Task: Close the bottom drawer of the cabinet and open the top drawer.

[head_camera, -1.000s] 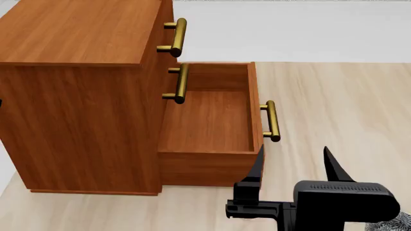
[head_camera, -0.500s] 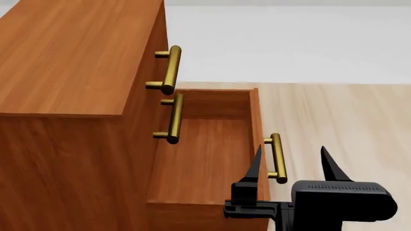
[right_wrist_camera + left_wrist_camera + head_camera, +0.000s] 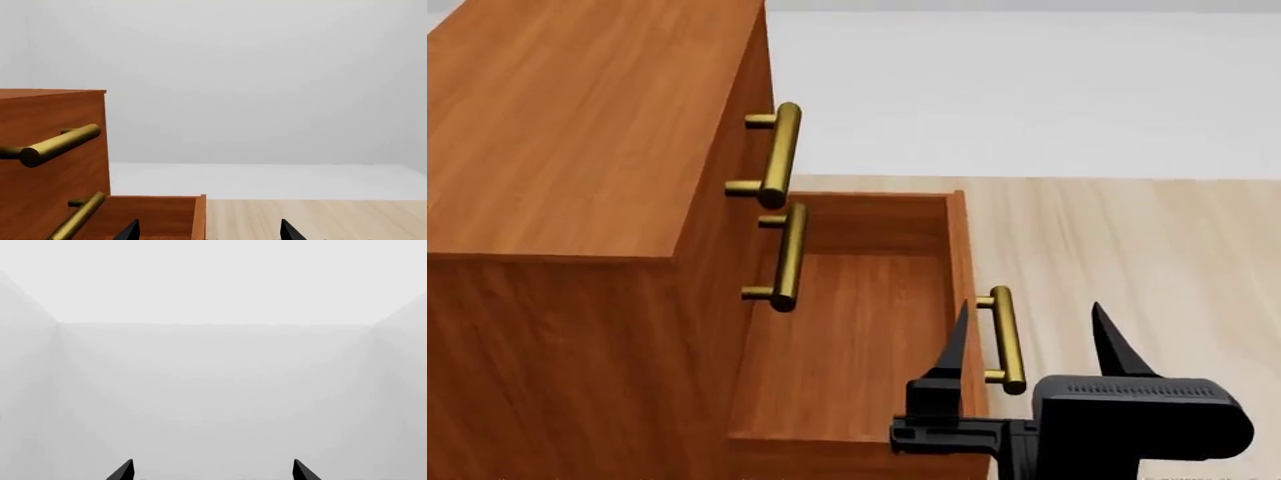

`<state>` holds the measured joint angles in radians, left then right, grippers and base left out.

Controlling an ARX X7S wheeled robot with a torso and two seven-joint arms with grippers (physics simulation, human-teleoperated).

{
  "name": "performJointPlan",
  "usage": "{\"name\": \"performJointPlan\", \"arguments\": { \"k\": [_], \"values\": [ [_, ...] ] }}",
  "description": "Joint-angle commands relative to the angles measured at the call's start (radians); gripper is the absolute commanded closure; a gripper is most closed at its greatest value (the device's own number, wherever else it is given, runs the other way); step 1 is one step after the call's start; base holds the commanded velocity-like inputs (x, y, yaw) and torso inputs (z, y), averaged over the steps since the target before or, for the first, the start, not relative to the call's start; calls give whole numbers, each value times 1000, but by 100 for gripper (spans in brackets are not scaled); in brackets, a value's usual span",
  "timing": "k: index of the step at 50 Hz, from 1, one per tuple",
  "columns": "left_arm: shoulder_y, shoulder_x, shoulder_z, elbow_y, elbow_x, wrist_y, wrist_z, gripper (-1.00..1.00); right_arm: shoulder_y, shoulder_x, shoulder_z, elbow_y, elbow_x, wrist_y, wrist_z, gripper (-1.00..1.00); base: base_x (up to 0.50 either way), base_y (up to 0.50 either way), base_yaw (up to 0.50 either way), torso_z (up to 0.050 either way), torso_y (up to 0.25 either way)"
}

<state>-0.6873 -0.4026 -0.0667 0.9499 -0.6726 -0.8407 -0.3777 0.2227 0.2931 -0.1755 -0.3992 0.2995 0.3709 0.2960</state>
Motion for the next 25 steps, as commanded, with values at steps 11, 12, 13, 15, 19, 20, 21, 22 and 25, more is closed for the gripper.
{"name": "performJointPlan", "arguments": {
  "k": [11,12,13,15,19,20,21,22,25],
  "values": [
    [-10,-8,5,-2,-23,-7,-23,-100,-3,8,-7,-3,5,-6,5,-100,0,0,0,0,-159],
    [-13,-6,1,-2,-31,-10,-26,-100,-3,9,-7,-3,7,-7,4,-100,0,0,0,0,-164],
    [-14,-5,-3,-2,-37,-12,-29,-100,-3,9,-6,-3,7,-7,5,-100,0,0,0,0,-162],
    [-18,-6,-4,-1,-43,-15,-31,-100,-2,10,-7,-3,8,-7,5,-100,0,0,0,0,-163],
    [-19,-9,3,-3,-38,-10,-32,-100,-3,11,-8,-4,10,-7,6,-100,0,0,0,0,-163],
    [-17,-10,7,-4,-35,-8,-30,-100,-3,11,-8,-4,10,-6,7,-100,0,0,0,0,-164],
    [-17,-11,9,-4,-33,-7,-31,-100,-2,12,-8,-4,11,-6,7,-100,0,0,0,0,-162],
    [-18,-12,10,-3,-34,-7,-31,-100,-2,12,-7,-4,12,-6,8,-100,0,0,0,0,-160],
    [-26,-14,10,-3,-41,-12,-36,-100,2,12,-9,-5,13,-4,8,-100,0,0,0,0,-163]
  ]
}}
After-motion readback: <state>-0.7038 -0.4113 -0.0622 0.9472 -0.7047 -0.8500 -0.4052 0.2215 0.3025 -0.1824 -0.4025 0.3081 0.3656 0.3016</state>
